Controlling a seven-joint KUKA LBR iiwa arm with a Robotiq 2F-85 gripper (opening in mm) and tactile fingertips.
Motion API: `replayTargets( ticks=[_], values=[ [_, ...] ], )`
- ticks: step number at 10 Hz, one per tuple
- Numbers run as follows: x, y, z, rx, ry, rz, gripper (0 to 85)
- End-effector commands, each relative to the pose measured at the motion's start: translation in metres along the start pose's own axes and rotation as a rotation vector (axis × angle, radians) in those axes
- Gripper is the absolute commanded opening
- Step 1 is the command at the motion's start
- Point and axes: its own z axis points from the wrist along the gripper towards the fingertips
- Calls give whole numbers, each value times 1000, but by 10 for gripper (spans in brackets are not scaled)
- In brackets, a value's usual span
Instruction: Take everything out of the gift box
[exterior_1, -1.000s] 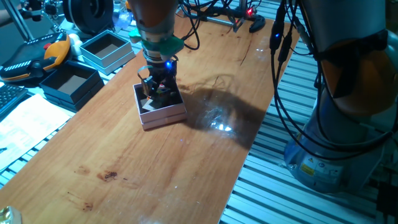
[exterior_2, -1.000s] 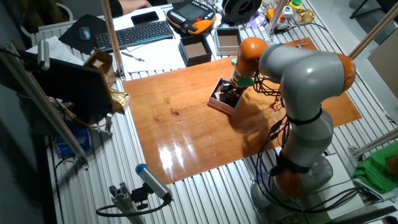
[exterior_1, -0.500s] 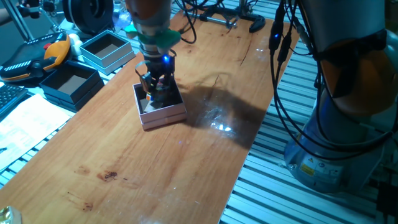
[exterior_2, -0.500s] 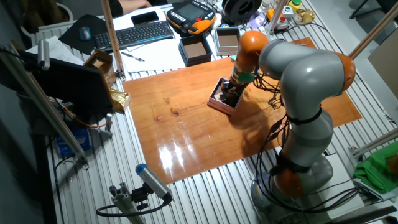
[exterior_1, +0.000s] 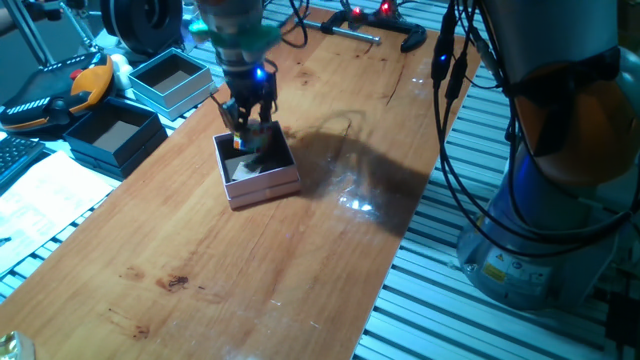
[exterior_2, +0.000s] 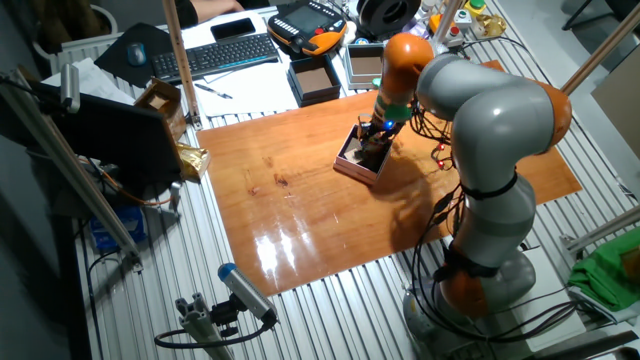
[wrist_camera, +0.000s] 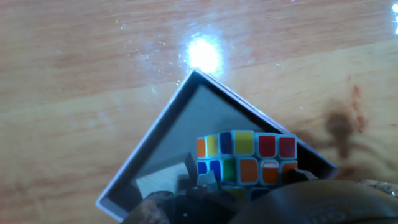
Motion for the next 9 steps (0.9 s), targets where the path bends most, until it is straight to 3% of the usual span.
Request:
replayTargets(
  ticks=[1, 4, 5, 6, 7, 9],
  values=[
    [0, -3, -9, 12, 4, -7, 417],
    [-16, -30, -26, 26, 7, -52, 420],
    [-22, -36, -26, 38, -6, -64, 420],
    [-29, -44, -20, 66, -39, -83, 437],
    [-36, -52, -13, 64, -52, -104, 460],
    [-49, -71, -3, 39, -49, -144, 467]
  ],
)
